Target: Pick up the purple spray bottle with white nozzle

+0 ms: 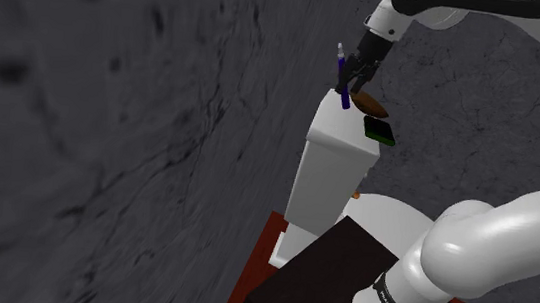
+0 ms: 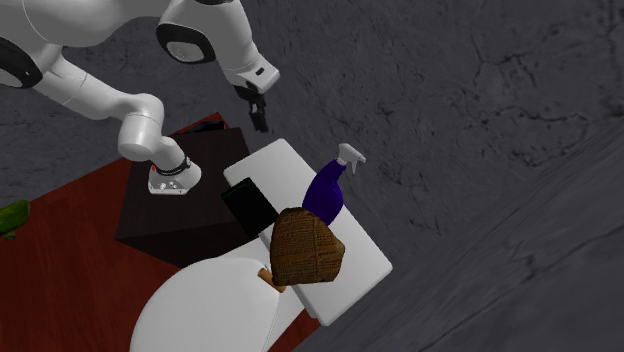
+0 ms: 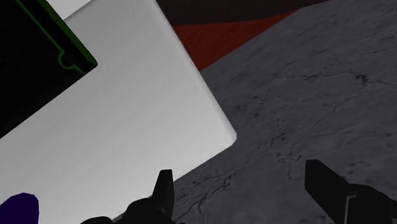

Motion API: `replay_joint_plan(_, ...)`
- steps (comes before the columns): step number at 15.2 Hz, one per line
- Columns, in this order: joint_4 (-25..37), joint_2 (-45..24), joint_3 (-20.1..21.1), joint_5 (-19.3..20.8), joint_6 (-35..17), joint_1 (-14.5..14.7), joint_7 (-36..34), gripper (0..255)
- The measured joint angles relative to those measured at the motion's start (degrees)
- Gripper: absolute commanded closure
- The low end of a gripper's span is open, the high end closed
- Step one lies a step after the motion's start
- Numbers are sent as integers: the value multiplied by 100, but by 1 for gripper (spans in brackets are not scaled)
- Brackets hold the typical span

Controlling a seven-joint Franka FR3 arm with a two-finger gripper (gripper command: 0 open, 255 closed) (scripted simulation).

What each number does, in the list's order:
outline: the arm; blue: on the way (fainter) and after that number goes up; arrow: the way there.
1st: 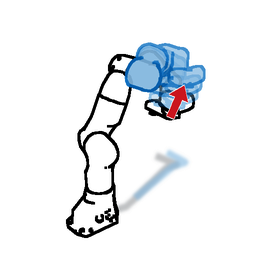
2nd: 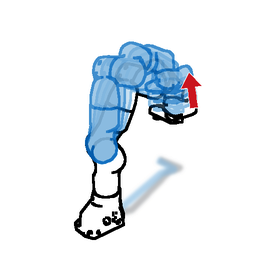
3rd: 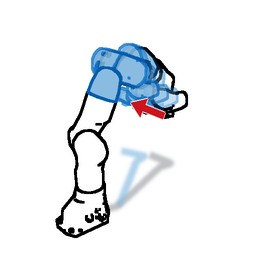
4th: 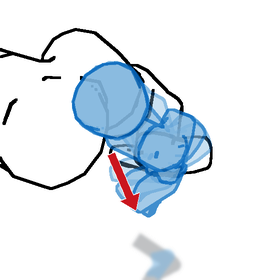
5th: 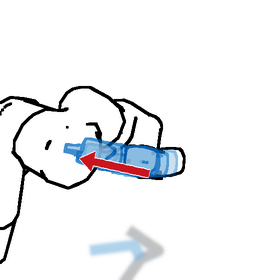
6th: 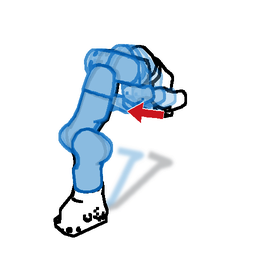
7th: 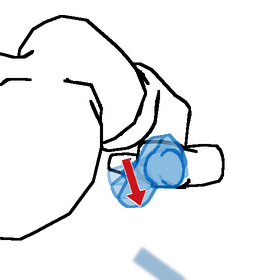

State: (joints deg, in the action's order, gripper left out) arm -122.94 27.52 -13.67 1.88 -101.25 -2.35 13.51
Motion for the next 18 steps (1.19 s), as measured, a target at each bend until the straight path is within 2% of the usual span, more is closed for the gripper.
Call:
replay_joint_plan(9,1837,-1399,-859,-591,23,18,1201,0)
replay_joint_plan(14,3138,-2439,-1333,-1294,225,-98,1936,0)
replay_joint_plan(18,4454,-3421,-1624,-2066,633,-430,2488,0)
